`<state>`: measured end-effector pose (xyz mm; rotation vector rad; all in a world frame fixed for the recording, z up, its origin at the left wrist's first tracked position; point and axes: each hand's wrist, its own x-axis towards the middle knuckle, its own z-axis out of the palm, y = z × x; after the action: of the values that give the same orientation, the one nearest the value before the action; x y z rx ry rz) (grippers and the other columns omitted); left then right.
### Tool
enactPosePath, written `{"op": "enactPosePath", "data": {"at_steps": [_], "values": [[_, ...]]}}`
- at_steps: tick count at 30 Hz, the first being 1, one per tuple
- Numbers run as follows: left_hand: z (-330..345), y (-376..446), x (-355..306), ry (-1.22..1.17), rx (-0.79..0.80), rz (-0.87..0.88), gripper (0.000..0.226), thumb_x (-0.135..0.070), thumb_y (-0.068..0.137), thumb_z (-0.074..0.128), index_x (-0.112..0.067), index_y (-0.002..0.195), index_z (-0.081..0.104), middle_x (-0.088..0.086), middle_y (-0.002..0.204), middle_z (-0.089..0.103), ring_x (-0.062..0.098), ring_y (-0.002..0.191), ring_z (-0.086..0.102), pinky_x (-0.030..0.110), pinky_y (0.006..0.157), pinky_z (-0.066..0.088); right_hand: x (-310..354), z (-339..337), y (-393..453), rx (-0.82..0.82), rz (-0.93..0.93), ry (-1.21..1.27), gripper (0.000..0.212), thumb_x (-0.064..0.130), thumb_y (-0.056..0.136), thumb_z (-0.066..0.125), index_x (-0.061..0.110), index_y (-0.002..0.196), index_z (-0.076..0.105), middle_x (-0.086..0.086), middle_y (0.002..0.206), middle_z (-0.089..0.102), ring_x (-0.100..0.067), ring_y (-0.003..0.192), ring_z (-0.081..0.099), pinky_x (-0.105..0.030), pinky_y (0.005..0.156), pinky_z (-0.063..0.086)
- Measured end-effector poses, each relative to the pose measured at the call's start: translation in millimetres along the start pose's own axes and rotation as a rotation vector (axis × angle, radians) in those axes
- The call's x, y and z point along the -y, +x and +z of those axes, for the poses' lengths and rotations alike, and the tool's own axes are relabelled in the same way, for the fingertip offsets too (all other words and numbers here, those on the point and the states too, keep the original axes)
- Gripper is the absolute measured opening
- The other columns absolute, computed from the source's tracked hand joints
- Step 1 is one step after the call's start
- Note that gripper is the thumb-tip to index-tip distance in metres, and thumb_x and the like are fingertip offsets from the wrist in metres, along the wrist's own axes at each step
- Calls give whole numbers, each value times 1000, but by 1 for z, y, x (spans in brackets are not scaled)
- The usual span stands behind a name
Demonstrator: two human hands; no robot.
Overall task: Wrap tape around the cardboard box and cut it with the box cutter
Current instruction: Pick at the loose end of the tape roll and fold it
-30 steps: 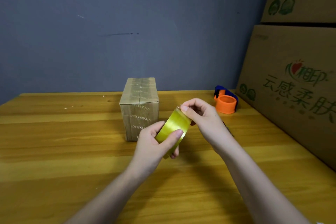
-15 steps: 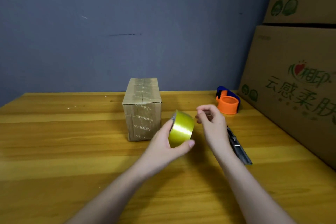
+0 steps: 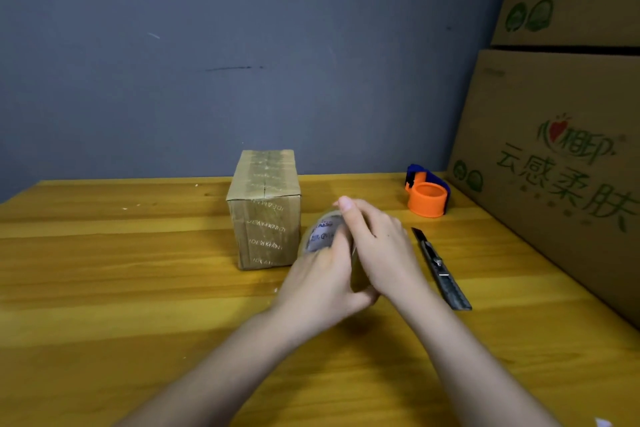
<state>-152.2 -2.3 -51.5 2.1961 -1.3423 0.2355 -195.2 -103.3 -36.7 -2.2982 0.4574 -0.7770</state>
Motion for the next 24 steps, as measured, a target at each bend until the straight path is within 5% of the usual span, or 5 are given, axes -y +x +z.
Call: {"op": "enactPosePath", "data": {"at_steps": [5,11,15,19,24], "values": [[-6,-7,3,132,81,110,62,-48,79,57,-14,125,32,11,120,61,32,106,59,38,82,50,-4,-8,10,190,116,255,66,72,84,27,26,98,73,3,100,74,-16,102,65,-42,99,46],[-10,-18,-5,184,177,304,47,-46,78,58,-18,109,36,10,97,66,30,91,60,34,73,43,-12,-29,15,787,181,595,61,49,96,30,3,110,67,-15,113,69,-28,111,63,-37,105,42],[-16,-17,-3,184,189,295,44,-53,77,57,-23,100,34,2,90,63,25,81,56,31,65,35,-15,-20,12,682,203,659,57,40,97,32,-4,107,66,-20,108,69,-26,98,64,-33,95,47],[-25,-16,-1,170,190,300,48,-66,75,56,-32,89,26,-9,77,42,11,70,32,20,61,19,-17,-13,6,589,242,752,55,35,98,30,-5,104,68,-23,105,70,-27,95,65,-32,90,50],[-25,-14,-1,133,192,328,42,-60,79,55,-24,97,45,-8,83,51,9,72,38,20,59,25,-18,-14,15,721,340,729,70,55,95,25,0,101,68,-14,94,70,-18,85,65,-24,80,53]]}}
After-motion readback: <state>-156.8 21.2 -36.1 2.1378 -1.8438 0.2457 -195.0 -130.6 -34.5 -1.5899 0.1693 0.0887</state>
